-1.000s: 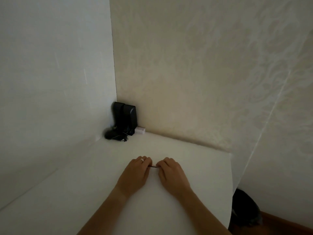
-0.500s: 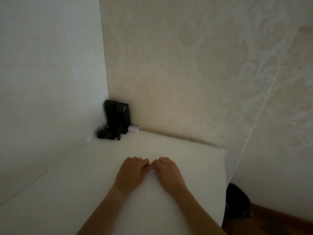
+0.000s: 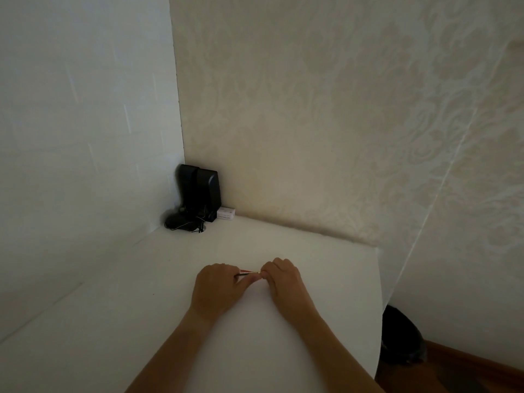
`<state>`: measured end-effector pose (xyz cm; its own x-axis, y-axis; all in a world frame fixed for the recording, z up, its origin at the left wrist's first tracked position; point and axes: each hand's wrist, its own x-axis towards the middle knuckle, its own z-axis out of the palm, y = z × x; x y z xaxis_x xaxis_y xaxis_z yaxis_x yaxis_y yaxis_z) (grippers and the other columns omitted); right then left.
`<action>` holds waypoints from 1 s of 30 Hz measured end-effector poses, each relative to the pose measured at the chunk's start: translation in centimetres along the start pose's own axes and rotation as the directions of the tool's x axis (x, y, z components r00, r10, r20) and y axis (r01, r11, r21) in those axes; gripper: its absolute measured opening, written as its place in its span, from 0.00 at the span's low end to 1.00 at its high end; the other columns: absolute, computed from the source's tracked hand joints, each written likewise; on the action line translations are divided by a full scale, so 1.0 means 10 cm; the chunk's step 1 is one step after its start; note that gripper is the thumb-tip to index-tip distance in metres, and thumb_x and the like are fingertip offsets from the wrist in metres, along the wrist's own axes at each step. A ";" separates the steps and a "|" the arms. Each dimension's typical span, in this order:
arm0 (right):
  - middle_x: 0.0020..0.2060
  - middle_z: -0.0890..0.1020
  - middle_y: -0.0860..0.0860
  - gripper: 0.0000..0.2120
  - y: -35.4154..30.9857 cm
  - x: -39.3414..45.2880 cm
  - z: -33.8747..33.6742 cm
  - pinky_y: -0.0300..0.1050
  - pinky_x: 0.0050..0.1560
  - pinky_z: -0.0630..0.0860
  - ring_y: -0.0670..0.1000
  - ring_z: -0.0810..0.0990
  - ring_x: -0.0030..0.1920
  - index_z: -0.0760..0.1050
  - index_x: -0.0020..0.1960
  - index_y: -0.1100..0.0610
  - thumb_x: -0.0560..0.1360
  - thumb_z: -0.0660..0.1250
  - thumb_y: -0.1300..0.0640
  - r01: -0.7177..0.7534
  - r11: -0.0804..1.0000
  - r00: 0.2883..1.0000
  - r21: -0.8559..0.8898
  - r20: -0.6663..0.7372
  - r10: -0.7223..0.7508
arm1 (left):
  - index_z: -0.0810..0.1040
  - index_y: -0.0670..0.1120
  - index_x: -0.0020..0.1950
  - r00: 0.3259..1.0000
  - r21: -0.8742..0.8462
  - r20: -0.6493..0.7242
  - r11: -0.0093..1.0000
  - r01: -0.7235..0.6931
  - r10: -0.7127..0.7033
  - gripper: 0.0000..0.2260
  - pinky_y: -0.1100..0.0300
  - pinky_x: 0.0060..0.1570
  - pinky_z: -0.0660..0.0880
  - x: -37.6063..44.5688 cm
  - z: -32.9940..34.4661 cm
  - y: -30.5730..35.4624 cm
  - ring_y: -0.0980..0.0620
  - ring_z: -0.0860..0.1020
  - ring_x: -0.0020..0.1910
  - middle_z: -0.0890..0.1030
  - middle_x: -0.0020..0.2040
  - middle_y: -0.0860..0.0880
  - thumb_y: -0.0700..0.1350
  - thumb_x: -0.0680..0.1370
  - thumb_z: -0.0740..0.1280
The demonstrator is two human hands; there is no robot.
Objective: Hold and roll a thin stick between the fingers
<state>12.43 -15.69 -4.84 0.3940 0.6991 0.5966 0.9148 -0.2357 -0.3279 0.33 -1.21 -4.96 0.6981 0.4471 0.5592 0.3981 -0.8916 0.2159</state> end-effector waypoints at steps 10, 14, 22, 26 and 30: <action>0.47 0.78 0.54 0.15 0.09 -0.07 -0.03 0.48 0.44 0.73 0.57 0.76 0.45 0.81 0.53 0.59 0.69 0.69 0.71 -0.473 0.877 0.851 -0.085 -0.301 0.430 | 0.73 0.50 0.43 0.995 0.008 0.007 0.995 -0.100 0.100 0.13 0.52 0.40 0.70 -0.01 0.05 -0.02 0.51 0.74 0.37 0.75 0.37 0.53 0.52 0.80 0.54; 0.44 0.79 0.52 0.11 0.11 -0.08 -0.03 0.49 0.45 0.69 0.56 0.76 0.44 0.82 0.50 0.56 0.69 0.71 0.66 -0.525 0.836 0.836 -0.160 -0.280 0.472 | 0.76 0.53 0.51 0.990 -0.066 0.034 0.988 -0.138 0.140 0.11 0.54 0.47 0.69 -0.01 0.06 -0.04 0.54 0.73 0.46 0.76 0.45 0.55 0.49 0.81 0.54; 0.39 0.77 0.49 0.04 0.08 -0.08 -0.03 0.49 0.47 0.66 0.54 0.74 0.41 0.73 0.44 0.53 0.72 0.67 0.60 -0.510 0.829 0.858 -0.229 -0.201 0.472 | 0.77 0.56 0.54 0.989 -0.140 0.034 0.981 -0.137 0.143 0.11 0.56 0.45 0.68 -0.02 0.05 -0.05 0.56 0.73 0.48 0.75 0.46 0.56 0.48 0.80 0.56; 0.39 0.76 0.49 0.04 0.08 -0.08 -0.03 0.49 0.46 0.67 0.54 0.73 0.41 0.73 0.44 0.53 0.72 0.67 0.58 -0.490 0.842 0.868 -0.227 -0.213 0.448 | 0.77 0.57 0.55 0.992 -0.166 0.053 0.980 -0.108 0.118 0.13 0.55 0.46 0.67 0.00 0.07 -0.06 0.55 0.73 0.49 0.75 0.46 0.56 0.49 0.79 0.55; 0.43 0.76 0.47 0.02 0.01 -0.05 -0.06 0.45 0.47 0.69 0.51 0.73 0.45 0.75 0.46 0.51 0.74 0.65 0.55 -0.257 0.953 0.956 -0.163 -0.187 0.226 | 0.77 0.57 0.55 0.994 -0.214 0.057 0.973 -0.083 0.097 0.13 0.54 0.46 0.68 0.01 0.07 -0.08 0.56 0.73 0.49 0.75 0.47 0.57 0.50 0.80 0.54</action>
<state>12.38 -16.46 -4.78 0.5998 0.4889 0.6334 0.7848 -0.5141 -0.3462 0.49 -0.42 -5.61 0.7664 0.3617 0.5308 0.2025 -0.9203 0.3348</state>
